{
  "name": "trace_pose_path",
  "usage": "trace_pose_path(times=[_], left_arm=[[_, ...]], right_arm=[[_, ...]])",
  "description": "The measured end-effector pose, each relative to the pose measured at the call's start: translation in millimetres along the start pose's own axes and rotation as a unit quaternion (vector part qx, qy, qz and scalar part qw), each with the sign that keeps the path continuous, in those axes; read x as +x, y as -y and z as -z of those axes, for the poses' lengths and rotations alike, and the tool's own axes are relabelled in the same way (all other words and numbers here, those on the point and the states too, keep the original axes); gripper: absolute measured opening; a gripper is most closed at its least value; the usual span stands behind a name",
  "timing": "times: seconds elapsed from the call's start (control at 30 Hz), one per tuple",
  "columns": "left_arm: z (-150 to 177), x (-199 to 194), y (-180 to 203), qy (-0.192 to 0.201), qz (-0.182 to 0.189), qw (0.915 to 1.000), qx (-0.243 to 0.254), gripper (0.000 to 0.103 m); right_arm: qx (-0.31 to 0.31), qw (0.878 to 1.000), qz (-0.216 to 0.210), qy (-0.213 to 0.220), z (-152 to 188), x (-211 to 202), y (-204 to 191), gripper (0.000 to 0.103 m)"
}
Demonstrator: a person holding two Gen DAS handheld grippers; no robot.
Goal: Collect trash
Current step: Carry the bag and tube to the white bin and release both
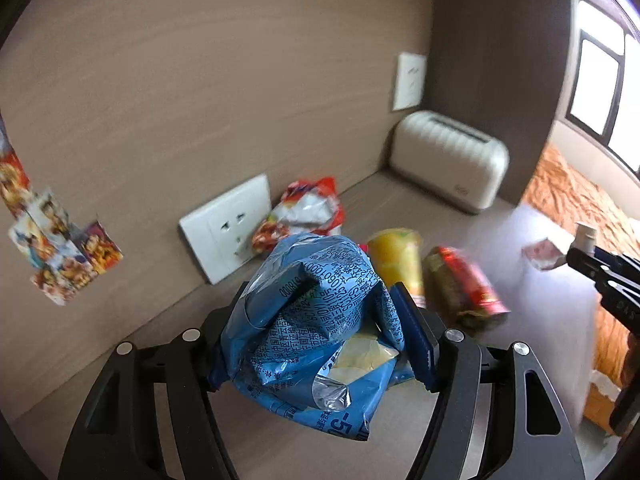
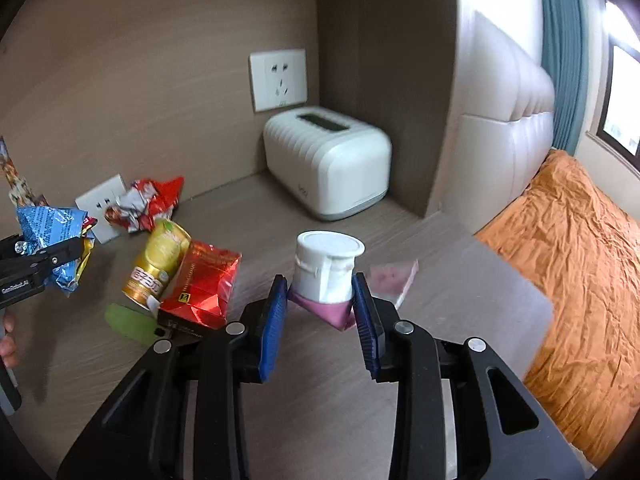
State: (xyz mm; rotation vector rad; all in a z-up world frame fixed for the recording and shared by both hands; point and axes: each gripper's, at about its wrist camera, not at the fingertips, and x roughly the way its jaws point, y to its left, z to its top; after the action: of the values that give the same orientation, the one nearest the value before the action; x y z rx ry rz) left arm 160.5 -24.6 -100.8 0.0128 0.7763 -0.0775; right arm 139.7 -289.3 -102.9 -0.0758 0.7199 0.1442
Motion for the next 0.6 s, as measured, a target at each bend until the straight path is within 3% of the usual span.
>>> trace_pose_path(times=[0.33,0.47,0.6], left_arm=[[12,-60,87,0.022,0.092,0.9922,0.08,0.067],[28,-65,137,0.008,0.149,0.9806,0.128,0.067],[48,-66,192,-0.011,0.203,0.9626,0.179,0.067]], right_arm=[[0.023,0.998,0.042,0.045,19,-83,31,0.035],[0.048,0.995,0.072,0.041,41,-112,54,0.035],[0.078,0.992,0.095,0.03,65,-133,75,0.035]])
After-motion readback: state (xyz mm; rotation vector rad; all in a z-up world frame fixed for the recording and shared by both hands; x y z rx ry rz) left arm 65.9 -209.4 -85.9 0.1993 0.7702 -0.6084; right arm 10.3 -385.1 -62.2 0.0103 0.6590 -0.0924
